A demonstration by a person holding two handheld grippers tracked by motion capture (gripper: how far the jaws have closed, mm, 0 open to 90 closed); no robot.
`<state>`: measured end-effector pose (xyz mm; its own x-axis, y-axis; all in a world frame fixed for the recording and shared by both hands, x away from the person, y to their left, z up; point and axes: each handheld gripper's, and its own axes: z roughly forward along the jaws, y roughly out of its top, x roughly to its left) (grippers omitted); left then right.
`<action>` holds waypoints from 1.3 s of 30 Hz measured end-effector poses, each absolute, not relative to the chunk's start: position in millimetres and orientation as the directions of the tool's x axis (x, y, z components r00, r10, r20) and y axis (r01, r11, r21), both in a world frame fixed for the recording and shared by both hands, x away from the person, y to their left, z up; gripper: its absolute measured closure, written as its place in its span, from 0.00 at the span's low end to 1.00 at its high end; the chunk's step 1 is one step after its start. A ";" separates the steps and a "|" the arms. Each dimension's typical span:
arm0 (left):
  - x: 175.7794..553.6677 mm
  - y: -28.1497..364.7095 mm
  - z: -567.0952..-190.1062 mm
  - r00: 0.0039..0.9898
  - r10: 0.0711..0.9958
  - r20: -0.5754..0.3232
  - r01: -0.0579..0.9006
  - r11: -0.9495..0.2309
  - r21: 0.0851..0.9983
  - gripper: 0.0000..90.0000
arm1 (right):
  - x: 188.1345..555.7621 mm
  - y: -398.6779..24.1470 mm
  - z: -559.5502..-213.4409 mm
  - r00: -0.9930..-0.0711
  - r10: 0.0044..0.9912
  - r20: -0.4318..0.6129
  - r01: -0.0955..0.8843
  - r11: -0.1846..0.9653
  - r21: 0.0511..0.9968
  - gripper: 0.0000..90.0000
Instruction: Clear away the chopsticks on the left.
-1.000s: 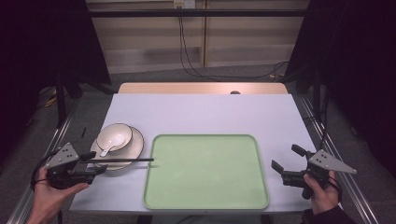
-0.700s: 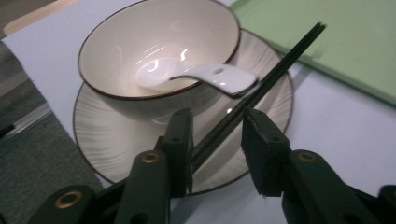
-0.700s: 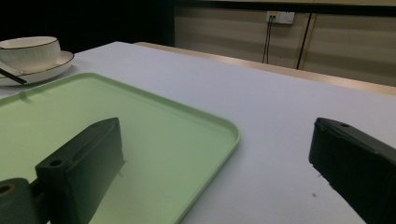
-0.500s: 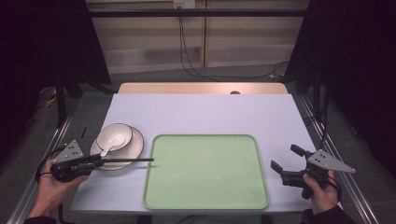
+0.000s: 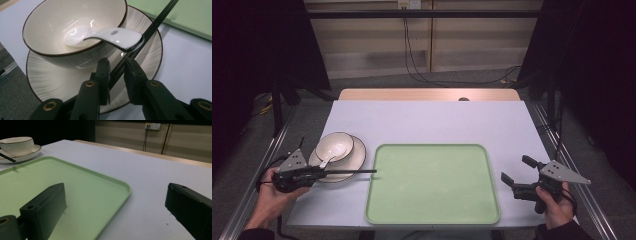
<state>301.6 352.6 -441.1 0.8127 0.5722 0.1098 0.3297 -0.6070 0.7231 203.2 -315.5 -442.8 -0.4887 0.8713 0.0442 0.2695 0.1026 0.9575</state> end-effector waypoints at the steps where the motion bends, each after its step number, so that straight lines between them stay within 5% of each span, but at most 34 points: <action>1: 301.6 352.0 -441.3 0.813 0.570 0.114 0.325 -0.609 0.724 0.81 | 203.1 -315.7 -442.7 -0.489 0.871 0.043 0.269 0.104 0.958 0.03; 39: 303.9 336.3 -439.3 0.856 0.500 0.129 0.283 -0.664 0.692 0.87 | 203.9 -315.4 -443.2 -0.494 0.868 0.048 0.278 0.105 0.955 0.04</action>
<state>303.9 336.3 -439.3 0.8561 0.5003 0.1294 0.2832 -0.6636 0.6924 203.9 -315.4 -443.2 -0.4941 0.8681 0.0480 0.2780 0.1055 0.9548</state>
